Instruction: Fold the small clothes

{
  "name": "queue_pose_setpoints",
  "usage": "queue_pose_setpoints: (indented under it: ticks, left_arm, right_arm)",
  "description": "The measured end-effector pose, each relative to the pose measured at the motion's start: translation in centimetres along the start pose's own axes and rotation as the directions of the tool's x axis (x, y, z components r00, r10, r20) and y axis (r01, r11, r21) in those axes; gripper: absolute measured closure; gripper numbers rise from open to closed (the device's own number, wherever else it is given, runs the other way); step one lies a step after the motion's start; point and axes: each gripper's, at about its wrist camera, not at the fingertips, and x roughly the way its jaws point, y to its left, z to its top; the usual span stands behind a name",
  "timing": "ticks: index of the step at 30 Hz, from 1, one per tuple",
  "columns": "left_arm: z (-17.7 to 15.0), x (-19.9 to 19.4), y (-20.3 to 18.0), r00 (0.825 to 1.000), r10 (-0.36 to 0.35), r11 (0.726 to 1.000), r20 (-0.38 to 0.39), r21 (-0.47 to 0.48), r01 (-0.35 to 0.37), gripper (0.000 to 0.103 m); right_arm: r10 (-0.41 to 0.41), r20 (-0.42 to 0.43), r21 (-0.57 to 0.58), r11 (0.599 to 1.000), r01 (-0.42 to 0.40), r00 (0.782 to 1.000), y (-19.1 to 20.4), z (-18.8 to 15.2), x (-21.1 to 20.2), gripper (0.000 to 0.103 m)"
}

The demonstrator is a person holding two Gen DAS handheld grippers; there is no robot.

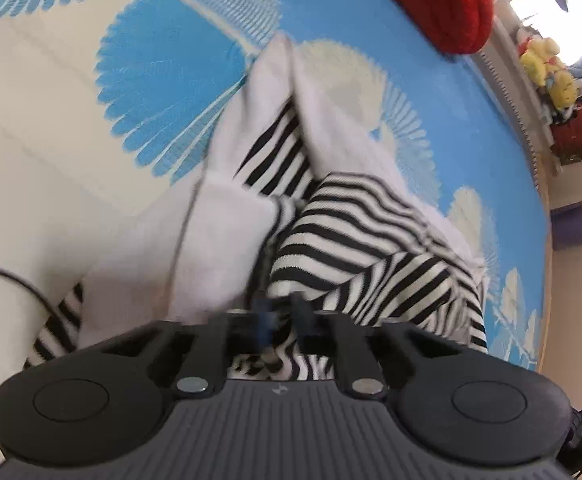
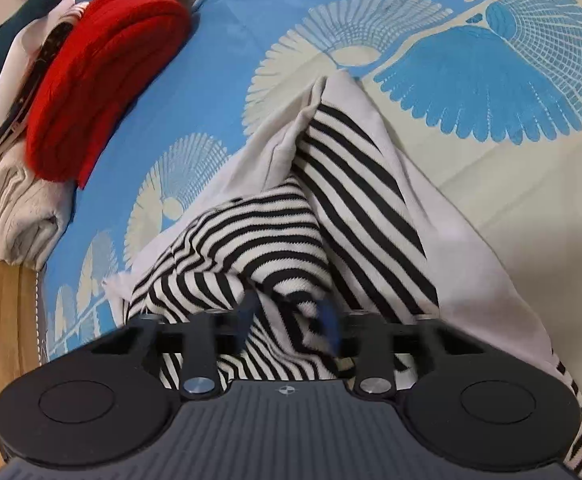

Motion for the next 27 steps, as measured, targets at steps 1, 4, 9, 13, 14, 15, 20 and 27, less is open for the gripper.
queue_pose_setpoints:
  ticks: [1,4,9,13,14,15,20,27]
  left_arm:
    - [0.0,-0.5,-0.5,0.999,-0.002,1.0,0.042,0.02,0.002,0.102]
    - [0.2,-3.5,-2.1,0.977,-0.06,0.992,0.207,0.125,0.035,0.102]
    - [1.0,-3.1,-0.8,0.988,0.023,0.995,0.152,0.093,-0.038,0.101]
    - [0.7,0.1,2.1,0.991,0.124,0.992,-0.05,-0.029,-0.126,0.076]
    - [0.9,-0.3,2.1,0.992,0.125,0.992,-0.032,-0.03,-0.126,0.076]
    - [1.1,-0.9,1.5,0.992,0.126,0.992,0.003,-0.005,-0.126,0.076]
    - [0.9,-4.1,-1.9,0.983,-0.009,0.987,0.183,0.16,-0.021,0.074]
    - [-0.6,0.8,-1.5,0.991,0.132,0.975,0.003,0.181,-0.13,0.077]
  right_arm:
    - [0.015,0.013,0.002,1.0,-0.015,1.0,-0.1,0.0,-0.2,0.102]
    - [0.069,0.125,0.044,0.996,-0.075,0.99,-0.3,0.2,-2.1,0.102]
    - [0.045,0.118,0.046,0.998,-0.05,0.992,-1.0,0.3,-3.1,0.102]
    - [-0.136,-0.089,0.144,0.978,0.148,0.987,-3.9,-0.9,0.5,0.093]
    - [-0.147,-0.087,0.148,0.976,0.159,0.985,-4.0,-1.1,0.6,0.09]
    - [-0.151,-0.063,0.133,0.978,0.158,0.987,-3.6,-1.1,0.3,0.085]
    - [-0.13,0.207,-0.038,0.989,0.141,0.97,0.1,-0.4,-3.5,0.072]
    - [0.088,-0.029,-0.058,0.994,-0.089,0.996,0.9,-1.2,0.2,0.071]
